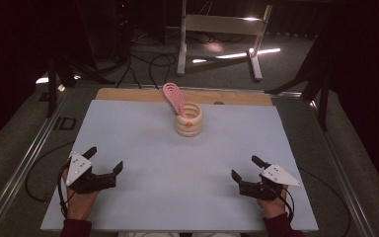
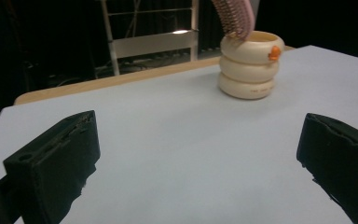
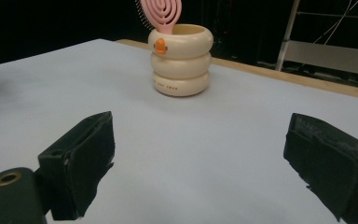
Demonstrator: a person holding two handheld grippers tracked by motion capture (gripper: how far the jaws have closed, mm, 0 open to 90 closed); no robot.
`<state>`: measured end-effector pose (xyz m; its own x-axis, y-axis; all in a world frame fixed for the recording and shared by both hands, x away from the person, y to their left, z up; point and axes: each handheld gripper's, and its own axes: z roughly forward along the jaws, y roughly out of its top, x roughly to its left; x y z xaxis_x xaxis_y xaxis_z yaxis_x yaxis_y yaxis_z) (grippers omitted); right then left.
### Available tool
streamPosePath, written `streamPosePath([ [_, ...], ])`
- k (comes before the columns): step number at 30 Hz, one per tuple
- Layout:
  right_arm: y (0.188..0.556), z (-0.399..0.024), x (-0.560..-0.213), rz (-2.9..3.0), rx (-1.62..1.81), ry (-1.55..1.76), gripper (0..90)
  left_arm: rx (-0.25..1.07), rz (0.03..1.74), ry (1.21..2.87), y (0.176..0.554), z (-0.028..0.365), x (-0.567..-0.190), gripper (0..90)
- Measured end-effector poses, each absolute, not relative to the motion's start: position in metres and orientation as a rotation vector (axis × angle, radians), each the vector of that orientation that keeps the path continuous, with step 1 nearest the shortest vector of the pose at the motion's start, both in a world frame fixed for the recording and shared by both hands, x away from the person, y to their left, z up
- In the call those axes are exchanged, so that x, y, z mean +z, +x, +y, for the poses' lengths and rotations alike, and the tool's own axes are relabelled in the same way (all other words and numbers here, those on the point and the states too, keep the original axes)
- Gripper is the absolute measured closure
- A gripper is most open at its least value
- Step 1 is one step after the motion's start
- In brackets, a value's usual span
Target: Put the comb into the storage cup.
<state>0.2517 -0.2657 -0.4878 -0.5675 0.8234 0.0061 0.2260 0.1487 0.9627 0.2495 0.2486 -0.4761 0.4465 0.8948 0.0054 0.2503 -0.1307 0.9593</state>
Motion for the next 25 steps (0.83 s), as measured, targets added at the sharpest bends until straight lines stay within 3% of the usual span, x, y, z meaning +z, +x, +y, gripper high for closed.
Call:
streamPosePath([
  [8,0.2507,-0.2705,-0.4838,1.874,1.444,0.99,9.1,0.754,1.013,1.58,0.2456,0.252,-0.4791,0.0],
  [25,0.25,-0.2722,-0.4838,1.868,1.44,0.99,9.1,0.776,1.0,1.604,0.241,0.2467,-0.478,0.0],
])
